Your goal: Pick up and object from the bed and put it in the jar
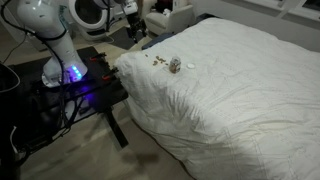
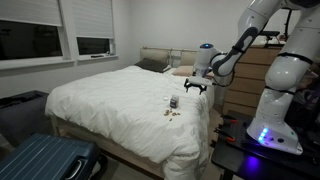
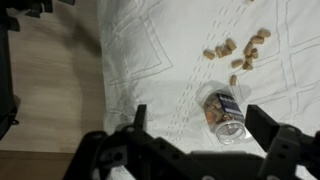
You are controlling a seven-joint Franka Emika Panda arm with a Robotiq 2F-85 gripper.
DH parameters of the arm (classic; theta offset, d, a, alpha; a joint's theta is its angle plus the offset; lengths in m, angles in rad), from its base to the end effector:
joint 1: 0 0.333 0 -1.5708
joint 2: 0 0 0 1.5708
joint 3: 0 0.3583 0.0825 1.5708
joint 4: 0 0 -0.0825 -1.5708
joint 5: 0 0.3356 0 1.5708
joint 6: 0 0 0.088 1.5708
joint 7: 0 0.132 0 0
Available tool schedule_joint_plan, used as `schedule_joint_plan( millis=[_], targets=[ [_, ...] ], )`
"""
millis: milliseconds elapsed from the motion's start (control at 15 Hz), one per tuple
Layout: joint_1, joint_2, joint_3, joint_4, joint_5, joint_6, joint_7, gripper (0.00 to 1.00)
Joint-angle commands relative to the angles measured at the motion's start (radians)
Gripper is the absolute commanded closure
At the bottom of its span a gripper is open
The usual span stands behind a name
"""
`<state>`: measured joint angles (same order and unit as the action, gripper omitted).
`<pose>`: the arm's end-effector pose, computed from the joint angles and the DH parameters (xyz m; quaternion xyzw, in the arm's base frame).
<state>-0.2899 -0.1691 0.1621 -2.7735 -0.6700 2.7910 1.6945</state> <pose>0.3676 -0.0246 0.3350 0.8101 -0.5597 0.1671 0.0505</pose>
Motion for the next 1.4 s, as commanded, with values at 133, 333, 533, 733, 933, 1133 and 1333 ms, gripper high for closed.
schedule_joint_plan(
  millis=[133, 333, 533, 733, 933, 1133, 1333],
  targets=[
    [-0.051, 0.134, 0.021, 0.082, -0.181, 0.103, 0.234, 0.00],
    [-0.052, 0.221, 0.006, 0.145, -0.299, 0.126, 0.337, 0.00],
    [-0.040, 0.325, -0.013, 0.231, -0.387, 0.135, 0.414, 0.00],
    [-0.023, 0.432, -0.026, 0.336, -0.454, 0.122, 0.466, 0.00],
    [-0.017, 0.544, -0.030, 0.430, -0.477, 0.135, 0.465, 0.00],
    [-0.015, 0.649, -0.028, 0.513, -0.483, 0.146, 0.429, 0.00],
    [-0.010, 0.731, -0.027, 0.585, -0.490, 0.142, 0.412, 0.00]
  ],
)
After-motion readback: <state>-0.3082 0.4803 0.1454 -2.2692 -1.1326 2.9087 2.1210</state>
